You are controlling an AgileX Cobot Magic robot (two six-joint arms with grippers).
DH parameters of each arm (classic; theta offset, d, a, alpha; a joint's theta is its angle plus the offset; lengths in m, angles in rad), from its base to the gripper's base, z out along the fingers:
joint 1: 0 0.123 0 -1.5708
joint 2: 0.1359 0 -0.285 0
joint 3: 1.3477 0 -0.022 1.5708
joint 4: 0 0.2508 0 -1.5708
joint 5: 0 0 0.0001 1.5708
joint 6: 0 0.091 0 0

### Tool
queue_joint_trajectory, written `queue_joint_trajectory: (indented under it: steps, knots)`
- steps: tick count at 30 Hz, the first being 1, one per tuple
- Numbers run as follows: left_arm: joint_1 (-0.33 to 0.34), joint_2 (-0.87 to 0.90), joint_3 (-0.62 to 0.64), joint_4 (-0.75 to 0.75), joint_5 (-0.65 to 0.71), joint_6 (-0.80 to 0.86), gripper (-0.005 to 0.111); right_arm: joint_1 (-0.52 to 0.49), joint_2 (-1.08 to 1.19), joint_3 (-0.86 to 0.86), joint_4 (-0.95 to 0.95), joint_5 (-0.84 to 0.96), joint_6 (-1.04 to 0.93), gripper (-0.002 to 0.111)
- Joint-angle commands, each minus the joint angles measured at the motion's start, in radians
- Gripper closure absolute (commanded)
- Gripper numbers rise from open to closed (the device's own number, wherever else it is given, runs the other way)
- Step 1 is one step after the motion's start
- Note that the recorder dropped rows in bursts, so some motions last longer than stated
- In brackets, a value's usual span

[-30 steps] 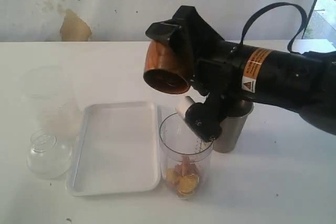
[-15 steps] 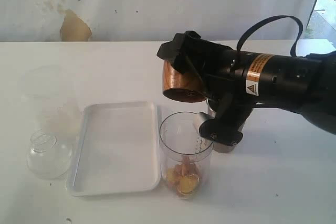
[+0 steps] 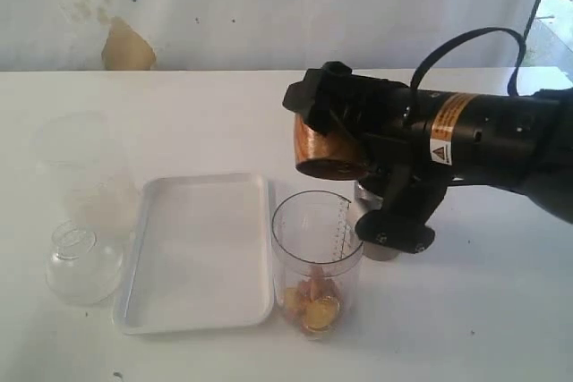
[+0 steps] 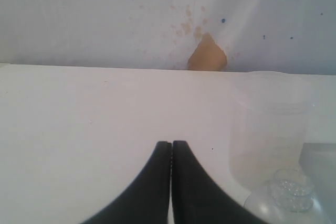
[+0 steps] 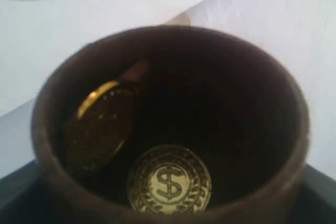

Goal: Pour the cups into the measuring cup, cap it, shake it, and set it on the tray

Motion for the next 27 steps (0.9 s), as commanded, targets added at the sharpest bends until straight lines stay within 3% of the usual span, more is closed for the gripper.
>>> queue_joint_trajectory:
  steps: [1, 8, 12, 16, 20, 24, 27]
  knots:
    - [-0.003, -0.005, 0.005, 0.000, -0.009, -0.003, 0.106, 0.003, -0.015, 0.000, 0.036, -0.128, 0.034, 0.108]
    - [-0.003, -0.005, 0.005, 0.000, -0.009, -0.003, 0.106, 0.003, 0.014, 0.000, -0.059, 0.013, 0.016, 0.108]
    - [-0.003, -0.005, 0.005, 0.000, -0.009, -0.003, 0.106, 0.006, 0.006, -0.002, 0.082, -0.153, 0.057, 0.108]
    - [-0.003, -0.005, 0.005, 0.000, -0.009, -0.003, 0.106, 0.026, 0.020, -0.002, -0.050, -0.002, 0.012, 0.108]
    - [-0.003, -0.005, 0.005, 0.000, -0.009, -0.003, 0.106, 0.025, 0.022, 0.000, 0.159, -0.142, 0.035, 0.108]
    - [-0.003, -0.005, 0.005, 0.000, -0.009, -0.003, 0.106, 0.037, 0.034, 0.000, 0.056, -0.028, -0.076, 0.108]
    - [-0.003, -0.005, 0.005, 0.000, -0.009, -0.003, 0.106, 0.037, 0.036, 0.000, 0.249, -0.157, 0.001, 0.108]
